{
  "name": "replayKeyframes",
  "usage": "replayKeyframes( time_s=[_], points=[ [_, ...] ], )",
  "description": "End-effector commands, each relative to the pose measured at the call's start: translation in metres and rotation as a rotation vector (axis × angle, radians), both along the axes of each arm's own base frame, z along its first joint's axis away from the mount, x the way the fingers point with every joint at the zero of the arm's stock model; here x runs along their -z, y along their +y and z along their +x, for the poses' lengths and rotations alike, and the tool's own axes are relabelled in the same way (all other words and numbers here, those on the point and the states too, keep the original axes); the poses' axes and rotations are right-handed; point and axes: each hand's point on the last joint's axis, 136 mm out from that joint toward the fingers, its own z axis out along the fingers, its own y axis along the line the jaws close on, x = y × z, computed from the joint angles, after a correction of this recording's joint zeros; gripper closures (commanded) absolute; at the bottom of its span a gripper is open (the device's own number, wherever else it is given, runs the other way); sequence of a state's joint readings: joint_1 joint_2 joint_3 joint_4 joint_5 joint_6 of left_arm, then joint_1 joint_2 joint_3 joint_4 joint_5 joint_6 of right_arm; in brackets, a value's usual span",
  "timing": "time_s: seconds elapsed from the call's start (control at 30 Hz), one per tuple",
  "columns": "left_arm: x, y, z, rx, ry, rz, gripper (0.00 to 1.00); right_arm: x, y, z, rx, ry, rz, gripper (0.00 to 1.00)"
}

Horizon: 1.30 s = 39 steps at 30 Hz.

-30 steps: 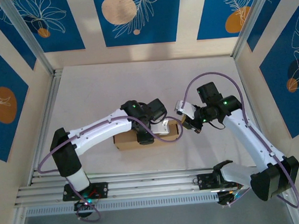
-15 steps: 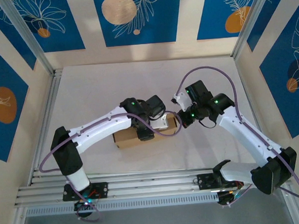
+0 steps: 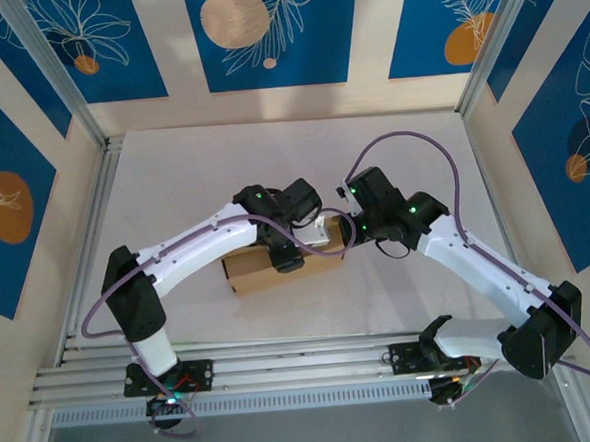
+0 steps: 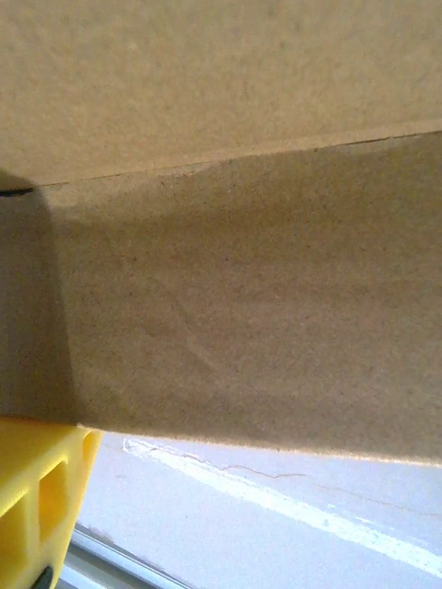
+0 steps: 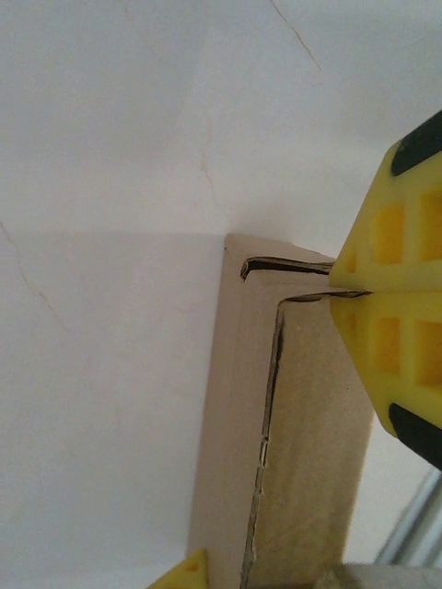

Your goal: Fold the paper box

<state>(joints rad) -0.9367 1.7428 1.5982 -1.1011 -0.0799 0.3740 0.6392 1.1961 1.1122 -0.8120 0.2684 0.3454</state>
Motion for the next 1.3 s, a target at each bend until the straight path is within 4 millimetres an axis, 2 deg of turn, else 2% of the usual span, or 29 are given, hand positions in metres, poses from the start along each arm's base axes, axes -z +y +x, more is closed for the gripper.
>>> replayKeyframes(
  time_s=[0.0, 0.3, 0.53, 0.63, 0.83, 0.93, 1.03, 1.13, 1.27],
  points=[
    [0.0, -0.011, 0.009, -0.028, 0.006, -0.045, 0.44, 0.022, -0.015, -0.009, 0.05, 0.021, -0.055, 1.0],
    [-0.002, -0.011, 0.011, -0.048, 0.011, -0.064, 0.43, 0.039, -0.026, -0.012, 0.104, -0.016, -0.044, 1.0],
    [-0.017, -0.012, 0.023, -0.101, -0.028, -0.149, 0.32, 0.046, -0.036, -0.01, 0.175, -0.039, -0.069, 1.0],
    [-0.035, -0.01, 0.028, -0.136, -0.056, -0.216, 0.3, 0.042, -0.038, -0.009, 0.185, -0.064, -0.075, 1.0],
    [-0.096, -0.002, 0.024, -0.18, -0.157, -0.428, 0.26, 0.028, -0.037, -0.008, 0.172, -0.112, -0.066, 1.0],
    [-0.123, 0.016, 0.021, -0.236, -0.237, -0.492, 0.25, 0.027, -0.037, -0.008, 0.162, -0.117, -0.072, 1.0],
    [-0.137, 0.044, 0.014, -0.308, -0.307, -0.526, 0.26, 0.028, -0.036, -0.01, 0.159, -0.111, -0.069, 1.0],
    [-0.139, 0.082, 0.006, -0.418, -0.379, -0.513, 0.31, 0.03, -0.035, -0.011, 0.154, -0.11, -0.078, 1.0],
    [-0.127, 0.125, -0.01, -0.526, -0.42, -0.472, 0.34, 0.03, -0.036, -0.012, 0.147, -0.114, -0.085, 1.0]
  ],
)
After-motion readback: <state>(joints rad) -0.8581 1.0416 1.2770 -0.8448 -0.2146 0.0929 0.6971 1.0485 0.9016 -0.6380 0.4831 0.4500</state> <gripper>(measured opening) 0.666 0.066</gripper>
